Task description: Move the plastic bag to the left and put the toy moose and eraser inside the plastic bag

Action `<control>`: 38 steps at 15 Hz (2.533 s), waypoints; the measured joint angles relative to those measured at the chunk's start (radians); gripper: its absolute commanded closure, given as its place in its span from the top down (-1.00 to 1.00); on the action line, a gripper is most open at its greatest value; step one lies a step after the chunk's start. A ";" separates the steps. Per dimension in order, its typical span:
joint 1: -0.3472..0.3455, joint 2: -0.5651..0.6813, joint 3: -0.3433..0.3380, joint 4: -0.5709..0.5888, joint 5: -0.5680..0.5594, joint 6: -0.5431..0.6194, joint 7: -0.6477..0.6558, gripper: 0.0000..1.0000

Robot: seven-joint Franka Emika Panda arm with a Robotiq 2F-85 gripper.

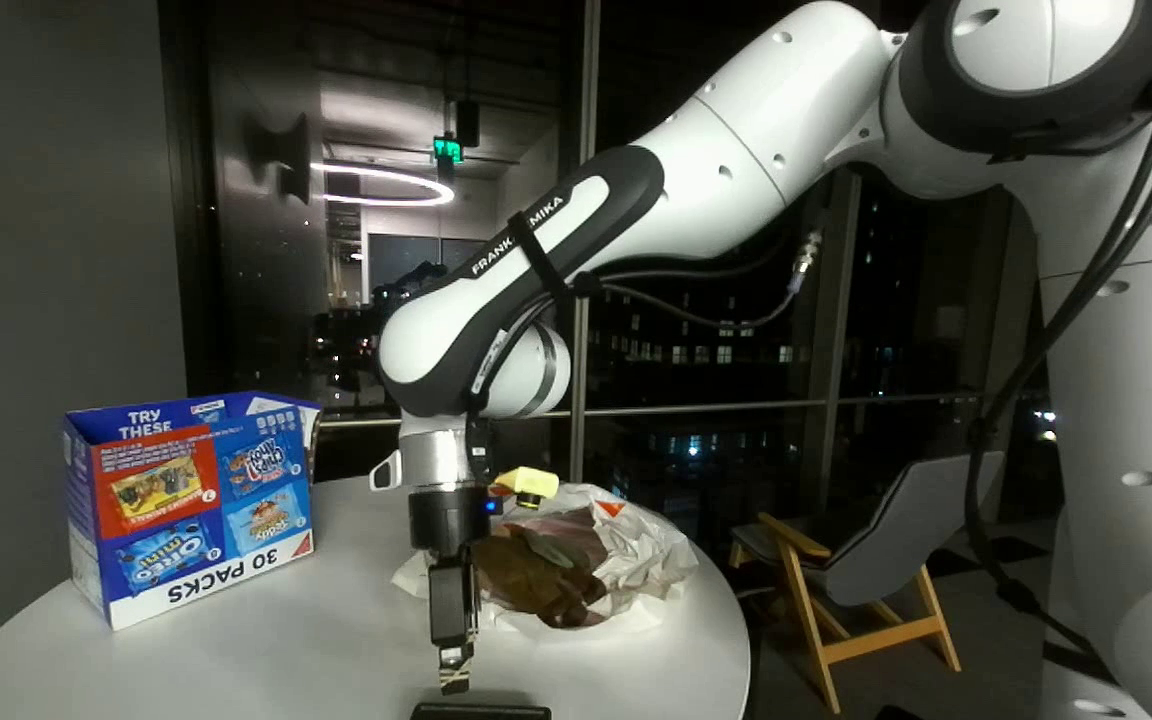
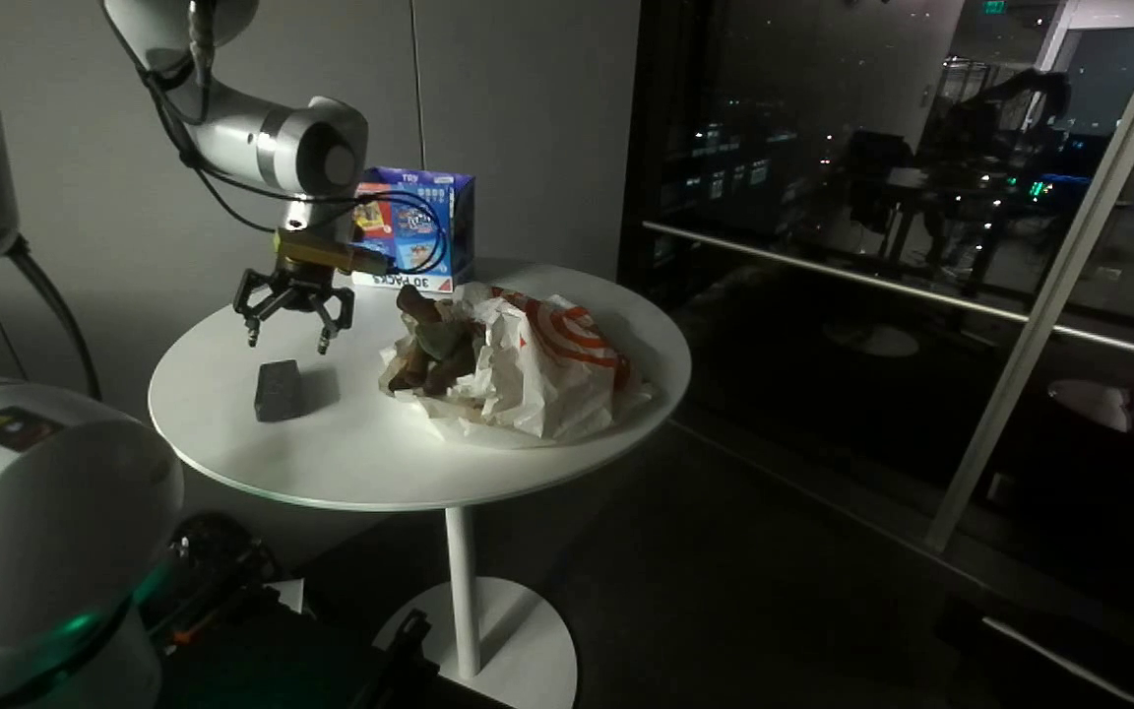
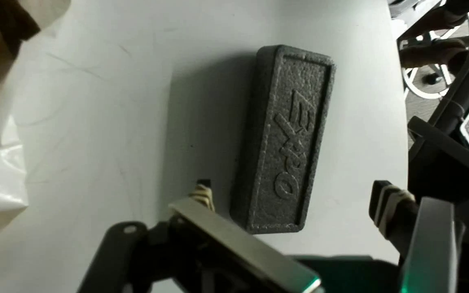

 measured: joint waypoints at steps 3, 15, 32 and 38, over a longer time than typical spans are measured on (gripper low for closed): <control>0.017 -0.001 0.012 -0.067 -0.006 0.121 -0.003 1.00; 0.043 -0.006 0.015 -0.186 -0.214 0.339 0.124 0.09; -0.024 -0.261 -0.098 -0.217 -0.194 0.276 0.412 -0.32; -0.075 -0.276 -0.146 -0.216 -0.256 0.120 0.672 -0.32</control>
